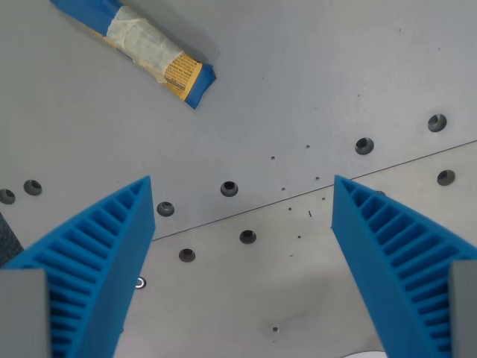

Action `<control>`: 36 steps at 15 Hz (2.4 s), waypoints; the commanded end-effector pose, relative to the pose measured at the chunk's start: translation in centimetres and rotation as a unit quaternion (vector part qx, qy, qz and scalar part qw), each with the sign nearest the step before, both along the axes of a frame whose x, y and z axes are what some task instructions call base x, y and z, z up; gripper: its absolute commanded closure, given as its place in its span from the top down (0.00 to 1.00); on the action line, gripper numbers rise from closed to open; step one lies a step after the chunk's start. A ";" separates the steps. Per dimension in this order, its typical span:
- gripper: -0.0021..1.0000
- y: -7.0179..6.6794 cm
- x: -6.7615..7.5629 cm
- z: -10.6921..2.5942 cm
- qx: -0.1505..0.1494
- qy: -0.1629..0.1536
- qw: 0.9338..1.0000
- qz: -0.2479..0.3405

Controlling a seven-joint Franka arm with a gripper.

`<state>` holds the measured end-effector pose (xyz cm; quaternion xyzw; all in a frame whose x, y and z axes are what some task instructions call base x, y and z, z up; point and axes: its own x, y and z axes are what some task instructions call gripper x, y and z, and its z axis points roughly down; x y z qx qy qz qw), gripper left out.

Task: Pick up the blue bag

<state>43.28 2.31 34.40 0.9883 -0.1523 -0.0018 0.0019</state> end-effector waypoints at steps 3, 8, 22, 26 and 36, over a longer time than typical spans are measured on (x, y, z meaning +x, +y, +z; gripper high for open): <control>1.00 0.0 0.0 0.2 0.000 -0.002 1.000 0.003; 1.00 0.0 0.0 0.0 0.000 -0.004 1.000 0.008; 1.00 -0.1 0.2 -0.7 -0.001 -0.015 1.000 0.025; 1.00 -0.2 0.3 -1.0 -0.002 -0.018 0.999 0.032; 1.00 -0.4 0.4 -2.0 -0.003 -0.028 0.998 0.049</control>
